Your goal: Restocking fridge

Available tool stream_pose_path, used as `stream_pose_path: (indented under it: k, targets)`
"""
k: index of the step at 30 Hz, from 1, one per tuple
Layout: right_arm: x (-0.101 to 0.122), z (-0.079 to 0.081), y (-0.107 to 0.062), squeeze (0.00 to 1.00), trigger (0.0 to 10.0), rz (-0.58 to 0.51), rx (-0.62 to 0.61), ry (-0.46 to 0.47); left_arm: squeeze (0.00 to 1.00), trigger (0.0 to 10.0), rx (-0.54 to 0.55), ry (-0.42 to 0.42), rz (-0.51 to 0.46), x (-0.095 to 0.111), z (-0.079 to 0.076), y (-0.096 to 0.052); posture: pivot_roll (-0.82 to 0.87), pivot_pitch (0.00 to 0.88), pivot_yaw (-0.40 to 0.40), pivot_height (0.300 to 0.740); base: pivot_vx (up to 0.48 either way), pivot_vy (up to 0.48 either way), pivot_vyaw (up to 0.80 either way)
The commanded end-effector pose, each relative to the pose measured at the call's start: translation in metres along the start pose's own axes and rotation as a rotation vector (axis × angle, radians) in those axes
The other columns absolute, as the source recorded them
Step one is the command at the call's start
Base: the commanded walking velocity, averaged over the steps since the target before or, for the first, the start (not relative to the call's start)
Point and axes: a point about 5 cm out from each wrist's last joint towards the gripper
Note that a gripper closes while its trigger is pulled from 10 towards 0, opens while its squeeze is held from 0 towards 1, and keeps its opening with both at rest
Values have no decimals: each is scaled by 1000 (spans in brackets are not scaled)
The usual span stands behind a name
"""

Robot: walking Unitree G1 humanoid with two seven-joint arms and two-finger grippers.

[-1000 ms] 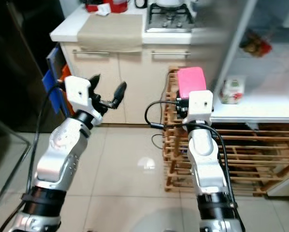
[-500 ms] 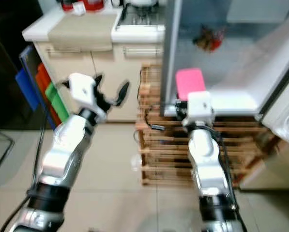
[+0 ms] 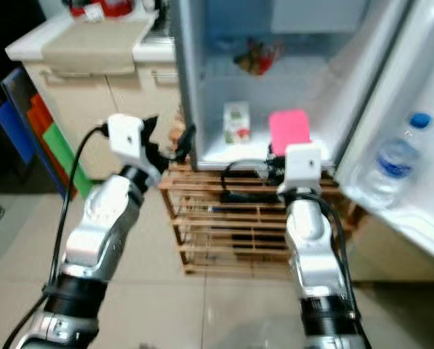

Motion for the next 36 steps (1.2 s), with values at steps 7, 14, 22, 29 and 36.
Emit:
stream_pose_path:
  k: [7,14,22,29,36]
  targets:
    - [4,14,2,0,10000,-11,53,1,0,10000,13,38,21,-3,5,-4,-103,0,67,740,0,0,0]
    - [-24,12,-1,0,10000,143,40,6,0,10000,-150,87,212,-39,13,-38,-67,0,60,740,0,0,0]
    - [-28,18,2,0,10000,147,59,6,0,10000,-192,66,314,-66,8,-50,-44,0,44,740,0,0,0]
    - [-22,19,10,0,10000,118,58,-12,0,10000,-260,108,302,-60,5,-57,-40,0,47,740,236,0,0]
    - [-14,8,21,0,10000,87,-22,28,0,10000,-305,106,291,-56,-1,-54,-43,0,45,740,457,0,0]
Point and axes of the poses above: a point about 5 cm out from each wrist's last joint towards the gripper, its own y axis pointing out of the wrist towards the gripper, its own x axis along the axis of the wrist's last joint, z = x × y, and after that the axes turned 1 degree about -y, right-handed
